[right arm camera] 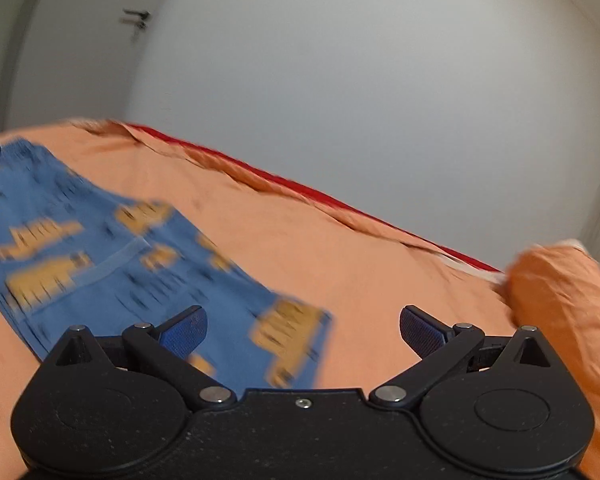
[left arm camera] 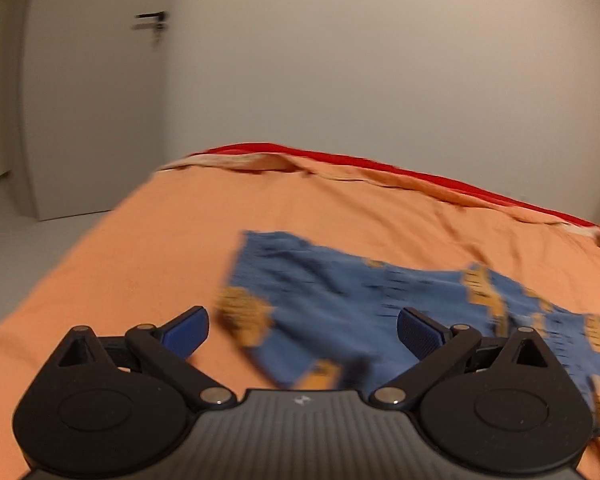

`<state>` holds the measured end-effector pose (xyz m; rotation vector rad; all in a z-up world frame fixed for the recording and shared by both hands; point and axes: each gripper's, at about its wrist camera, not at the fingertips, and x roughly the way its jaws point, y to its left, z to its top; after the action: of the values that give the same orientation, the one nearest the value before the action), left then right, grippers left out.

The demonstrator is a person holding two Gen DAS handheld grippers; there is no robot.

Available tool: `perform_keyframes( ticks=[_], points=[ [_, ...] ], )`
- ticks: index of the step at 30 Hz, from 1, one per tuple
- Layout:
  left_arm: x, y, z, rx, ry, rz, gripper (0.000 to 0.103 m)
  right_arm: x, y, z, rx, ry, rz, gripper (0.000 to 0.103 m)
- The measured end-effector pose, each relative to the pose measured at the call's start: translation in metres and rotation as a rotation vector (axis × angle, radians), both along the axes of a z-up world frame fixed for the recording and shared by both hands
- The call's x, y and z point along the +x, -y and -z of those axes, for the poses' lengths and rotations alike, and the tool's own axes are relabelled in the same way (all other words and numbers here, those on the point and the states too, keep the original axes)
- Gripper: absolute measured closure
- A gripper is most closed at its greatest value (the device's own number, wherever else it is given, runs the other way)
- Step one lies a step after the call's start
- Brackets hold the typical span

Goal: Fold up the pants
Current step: 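Grasp the elastic waistband with the left gripper and lift it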

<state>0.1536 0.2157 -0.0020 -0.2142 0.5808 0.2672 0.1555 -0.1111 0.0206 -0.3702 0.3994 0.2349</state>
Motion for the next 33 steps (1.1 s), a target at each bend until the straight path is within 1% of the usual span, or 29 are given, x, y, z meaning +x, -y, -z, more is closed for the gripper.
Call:
perform_keyframes(
  ticks=[1, 2, 4, 5, 6, 8, 9, 10, 11, 12, 13, 14, 15, 16, 17, 19, 20, 22, 24, 26, 28, 30, 32, 33],
  points=[
    [-0.001, -0.012, 0.002, -0.027, -0.010, -0.037, 0.001, 0.006, -0.011, -0.002, 0.010, -0.014, -0.055, 0.001],
    [-0.002, -0.025, 0.004, -0.073, -0.002, -0.066, 0.001, 0.014, -0.022, -0.003, 0.017, -0.029, -0.118, 0.001],
    [-0.004, -0.043, 0.009, -0.173, 0.029, -0.094, 0.001, 0.027, -0.045, -0.001, 0.008, -0.062, -0.222, 0.001],
    [-0.003, -0.050, 0.011, -0.216, 0.037, -0.097, 0.001, 0.032, -0.054, 0.001, -0.003, -0.072, -0.253, 0.001],
    [-0.001, -0.055, 0.015, -0.248, 0.042, -0.088, 0.003, 0.037, -0.063, 0.005, -0.019, -0.076, -0.268, 0.001],
    [0.008, -0.057, 0.019, -0.262, 0.026, -0.063, 0.018, 0.046, -0.075, 0.020, -0.055, -0.109, -0.256, 0.001],
    [0.014, -0.055, 0.021, -0.249, 0.006, -0.052, 0.030, 0.049, -0.076, 0.028, -0.045, -0.120, -0.243, 0.001],
    [0.018, -0.052, 0.022, -0.218, -0.014, -0.064, 0.041, 0.049, -0.070, 0.034, 0.009, -0.110, -0.230, 0.001],
    [0.020, -0.046, 0.022, -0.175, -0.028, -0.087, 0.048, 0.049, -0.065, 0.036, 0.043, -0.116, -0.225, 0.001],
    [0.021, -0.039, 0.021, -0.131, -0.024, -0.094, 0.060, 0.049, -0.061, 0.037, 0.060, -0.121, -0.224, 0.001],
    [0.020, -0.030, 0.020, -0.088, -0.005, -0.078, 0.068, 0.050, -0.059, 0.036, 0.071, -0.127, -0.223, 0.001],
    [0.021, -0.020, 0.018, -0.028, 0.010, -0.057, 0.069, 0.052, -0.059, 0.037, 0.077, -0.133, -0.224, 0.001],
    [0.021, -0.008, 0.016, 0.040, 0.018, -0.036, 0.074, 0.051, -0.059, 0.037, 0.078, -0.135, -0.225, 0.001],
    [0.023, 0.001, 0.015, 0.089, 0.023, -0.004, 0.086, 0.051, -0.059, 0.037, 0.079, -0.136, -0.225, 0.001],
    [0.027, 0.009, 0.014, 0.116, 0.019, 0.034, 0.089, 0.051, -0.059, 0.037, 0.078, -0.135, -0.225, 0.001],
    [0.034, 0.019, 0.013, 0.139, 0.017, 0.070, 0.090, 0.050, -0.060, 0.037, 0.074, -0.129, -0.225, 0.001],
    [0.034, 0.021, 0.012, 0.144, 0.020, 0.075, 0.090, 0.049, -0.060, 0.037, 0.070, -0.124, -0.224, 0.001],
    [0.034, 0.021, 0.011, 0.143, 0.019, 0.051, 0.090, 0.048, -0.061, 0.038, 0.063, -0.117, -0.224, 0.001],
    [0.033, 0.013, 0.013, 0.109, -0.005, 0.010, 0.090, 0.048, -0.061, 0.038, 0.062, -0.115, -0.226, 0.001],
    [0.031, -0.001, 0.016, 0.037, -0.027, -0.023, 0.089, 0.049, -0.060, 0.038, 0.067, -0.118, -0.226, 0.001],
    [0.027, -0.019, 0.021, -0.067, -0.027, -0.042, 0.084, 0.049, -0.059, 0.039, 0.071, -0.120, -0.228, 0.001],
    [0.025, -0.038, 0.028, -0.199, -0.035, -0.069, 0.077, 0.049, -0.059, 0.039, 0.072, -0.118, -0.228, 0.001],
    [0.023, -0.055, 0.040, -0.333, -0.039, -0.109, 0.075, 0.049, -0.059, 0.039, 0.073, -0.116, -0.228, 0.001],
    [0.020, -0.062, 0.045, -0.390, -0.023, -0.118, 0.074, 0.049, -0.059, 0.039, 0.074, -0.116, -0.227, 0.001]
  ],
)
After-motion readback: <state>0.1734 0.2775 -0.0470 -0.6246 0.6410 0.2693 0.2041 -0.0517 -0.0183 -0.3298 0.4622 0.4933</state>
